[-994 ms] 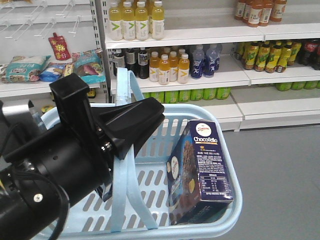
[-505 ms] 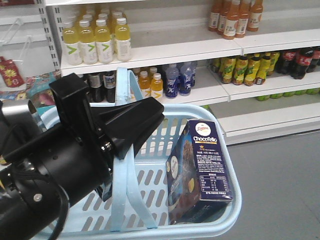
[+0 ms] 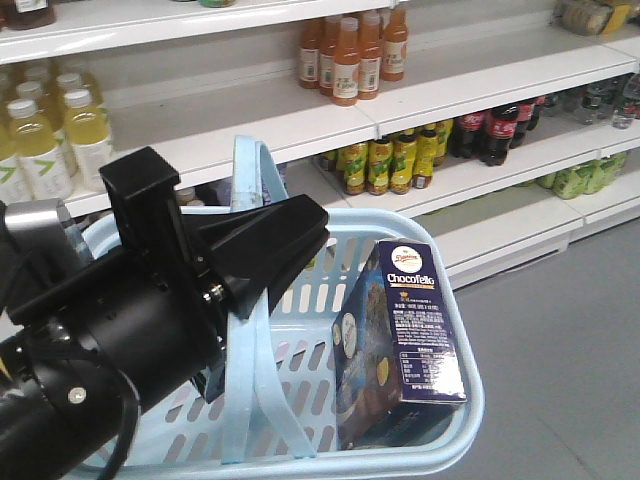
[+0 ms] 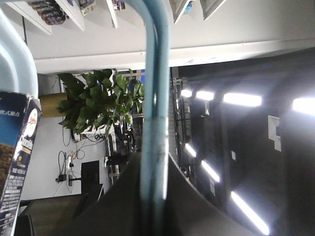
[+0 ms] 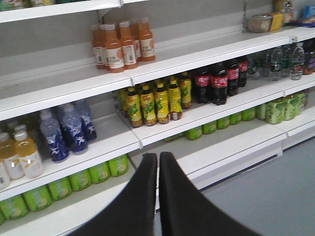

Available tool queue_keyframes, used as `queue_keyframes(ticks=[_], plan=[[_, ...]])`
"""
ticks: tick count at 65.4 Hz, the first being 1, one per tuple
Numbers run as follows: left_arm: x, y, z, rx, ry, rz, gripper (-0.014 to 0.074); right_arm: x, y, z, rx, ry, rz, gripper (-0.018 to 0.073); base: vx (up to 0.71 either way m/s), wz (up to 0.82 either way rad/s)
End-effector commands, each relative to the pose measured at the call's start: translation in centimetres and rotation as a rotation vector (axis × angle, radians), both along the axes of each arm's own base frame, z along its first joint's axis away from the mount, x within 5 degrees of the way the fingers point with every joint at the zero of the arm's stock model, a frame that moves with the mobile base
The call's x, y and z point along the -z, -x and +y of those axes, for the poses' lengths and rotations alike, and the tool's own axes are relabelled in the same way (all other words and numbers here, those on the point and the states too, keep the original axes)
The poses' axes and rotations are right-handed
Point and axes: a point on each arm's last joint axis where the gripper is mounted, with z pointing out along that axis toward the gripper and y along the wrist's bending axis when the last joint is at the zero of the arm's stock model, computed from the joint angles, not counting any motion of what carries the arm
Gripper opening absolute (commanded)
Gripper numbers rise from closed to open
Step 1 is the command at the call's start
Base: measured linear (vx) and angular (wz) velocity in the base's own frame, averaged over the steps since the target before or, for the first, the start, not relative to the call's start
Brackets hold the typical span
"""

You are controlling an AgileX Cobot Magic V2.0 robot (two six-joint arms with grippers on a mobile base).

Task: Left arm holds basket, right arm returns cookies
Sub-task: 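Drive past the potted plant holding the basket in the left gripper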

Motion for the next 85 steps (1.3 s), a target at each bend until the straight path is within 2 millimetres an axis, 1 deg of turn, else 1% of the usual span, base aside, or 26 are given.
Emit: queue_keyframes(ticks=[1, 35, 85], plan=[[-2.26, 0.14, 0.71, -0.042, 0.074, -0.103, -0.0008, -0.72, 0.03, -0.08, 0.011, 0.017, -0.089, -0.0008, 0.4, -0.45], [-2.26, 0.14, 0.71, -0.042, 0.074, -0.103, -0.0008, -0.72, 0.03, -0.08, 0.011, 0.017, -0.089, -0.0008, 0.38, -0.48], [-2.26, 0.14, 0.71, -0.042, 0.074, -0.103, -0.0008, -0.71, 0.03, -0.08, 0.011, 0.017, -0.087, -0.0008, 0.37, -0.59]])
